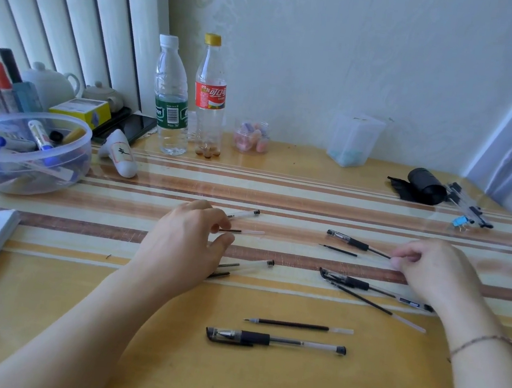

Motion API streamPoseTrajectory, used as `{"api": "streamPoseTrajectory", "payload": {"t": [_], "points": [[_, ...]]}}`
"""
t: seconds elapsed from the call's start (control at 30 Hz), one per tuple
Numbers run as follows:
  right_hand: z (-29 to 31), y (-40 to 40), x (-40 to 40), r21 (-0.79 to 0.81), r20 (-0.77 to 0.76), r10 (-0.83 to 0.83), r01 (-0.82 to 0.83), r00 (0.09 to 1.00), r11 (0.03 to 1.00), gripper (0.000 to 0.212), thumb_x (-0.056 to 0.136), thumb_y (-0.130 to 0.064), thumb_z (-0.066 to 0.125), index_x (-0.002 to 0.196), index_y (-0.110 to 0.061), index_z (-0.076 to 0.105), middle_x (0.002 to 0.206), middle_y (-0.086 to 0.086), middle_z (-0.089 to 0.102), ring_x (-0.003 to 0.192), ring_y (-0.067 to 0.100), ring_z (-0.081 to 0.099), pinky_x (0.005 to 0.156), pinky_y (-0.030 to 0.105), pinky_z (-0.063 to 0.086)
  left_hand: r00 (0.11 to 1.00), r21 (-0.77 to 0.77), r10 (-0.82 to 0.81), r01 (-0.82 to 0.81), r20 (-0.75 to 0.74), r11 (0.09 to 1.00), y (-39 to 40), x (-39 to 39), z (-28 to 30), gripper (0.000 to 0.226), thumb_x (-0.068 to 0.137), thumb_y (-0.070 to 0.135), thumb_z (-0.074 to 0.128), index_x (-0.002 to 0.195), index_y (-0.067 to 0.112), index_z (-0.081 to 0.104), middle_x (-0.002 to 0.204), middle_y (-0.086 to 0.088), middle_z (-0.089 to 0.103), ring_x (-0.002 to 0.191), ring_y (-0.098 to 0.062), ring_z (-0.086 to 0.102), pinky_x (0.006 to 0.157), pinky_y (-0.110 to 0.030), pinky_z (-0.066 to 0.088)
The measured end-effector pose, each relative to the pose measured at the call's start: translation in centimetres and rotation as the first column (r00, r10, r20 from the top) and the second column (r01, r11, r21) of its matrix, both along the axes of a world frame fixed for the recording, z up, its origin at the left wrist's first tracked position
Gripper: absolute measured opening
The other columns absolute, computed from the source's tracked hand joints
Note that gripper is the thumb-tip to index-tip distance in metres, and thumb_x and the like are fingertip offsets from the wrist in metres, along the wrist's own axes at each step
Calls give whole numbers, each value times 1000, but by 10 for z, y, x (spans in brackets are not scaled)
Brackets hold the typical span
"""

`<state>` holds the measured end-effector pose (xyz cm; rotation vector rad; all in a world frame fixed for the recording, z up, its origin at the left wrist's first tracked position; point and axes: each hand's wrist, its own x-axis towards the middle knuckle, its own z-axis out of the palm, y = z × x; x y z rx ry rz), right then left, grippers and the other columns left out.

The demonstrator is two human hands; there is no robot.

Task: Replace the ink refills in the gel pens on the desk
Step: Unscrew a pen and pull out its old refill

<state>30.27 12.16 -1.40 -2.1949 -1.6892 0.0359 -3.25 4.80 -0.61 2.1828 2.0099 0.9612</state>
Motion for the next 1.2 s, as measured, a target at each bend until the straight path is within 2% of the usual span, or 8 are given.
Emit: {"api": "streamPoseTrajectory", "payload": {"t": [0.13, 0.23, 0.33, 0.43, 0.63, 0.8, 1.07, 1.2], "points": [[0, -4, -10, 40, 78, -19, 16, 997, 999, 23, 85, -29, 70, 67, -41, 62, 101, -2, 63, 107, 27, 48, 67, 36, 46, 1000, -30, -30, 30, -8, 999, -3, 2, 0, 21, 89, 37, 58, 105, 25, 68, 90, 12, 59, 78, -10, 53, 64, -24, 42], [13, -13, -18, 197, 118, 27, -50, 993, 979, 20, 86, -20, 67, 72, -33, 62, 74, -12, 50, 93, 26, 52, 70, 38, 48, 999, -15, -51, 51, -1, 999, -4, 6, 1, 28, 89, 39, 60, 111, 24, 66, 97, 12, 60, 85, -9, 55, 69, -23, 45], [28, -31, -45, 276, 169, 243, -282, 955, 919, 17, 88, -23, 63, 82, -38, 58, 74, -13, 60, 72, 18, 58, 58, 30, 48, 995, 63, -94, 95, -14, 993, -8, 14, 4, 51, 84, 49, 61, 127, 22, 55, 119, 9, 59, 109, -13, 55, 88, -28, 48], [33, -53, -82, 303, 77, 566, -560, 821, 771, 21, 87, -11, 65, 85, -31, 62, 76, -19, 64, 69, 5, 58, 54, 30, 48, 976, 115, -168, 184, -136, 976, -14, 27, 7, 56, 86, 51, 57, 130, 18, 53, 127, 3, 58, 117, -20, 52, 95, -36, 46], [32, -67, -99, 389, 67, 743, -703, 666, 595, 15, 92, -27, 55, 97, -23, 68, 86, -14, 68, 77, 14, 63, 62, 38, 53, 945, 94, -246, 271, -217, 958, -16, 32, 5, 34, 98, 43, 39, 90, 17, 60, 83, 6, 64, 75, -19, 57, 61, -30, 40], [28, -66, -104, 317, 178, 786, -791, 592, 524, 30, 95, -41, 47, 97, -26, 73, 77, -14, 66, 76, 19, 52, 57, 36, 47, 925, 58, -308, 328, -222, 943, -22, 33, 9, 24, 97, 40, 41, 77, 31, 30, 50, 8, 33, 49, -21, 33, 45, -29, 24], [29, -66, -104, 351, 175, 791, -788, 587, 506, 24, 93, -38, 54, 92, -24, 74, 70, -13, 62, 69, 20, 48, 52, 36, 43, 922, 8, -341, 348, -185, 937, -18, 26, 7, 24, 96, 54, 32, 79, 38, 29, 48, 5, 35, 48, -17, 34, 47, -33, 35], [31, -66, -99, 322, 170, 763, -767, 624, 555, 21, 91, -39, 53, 91, -28, 72, 76, -19, 64, 73, 15, 50, 56, 31, 43, 938, 50, -292, 306, -187, 951, -16, 21, 5, 30, 90, 63, 38, 90, 34, 48, 50, 14, 36, 49, -9, 40, 46, -27, 36]]}}
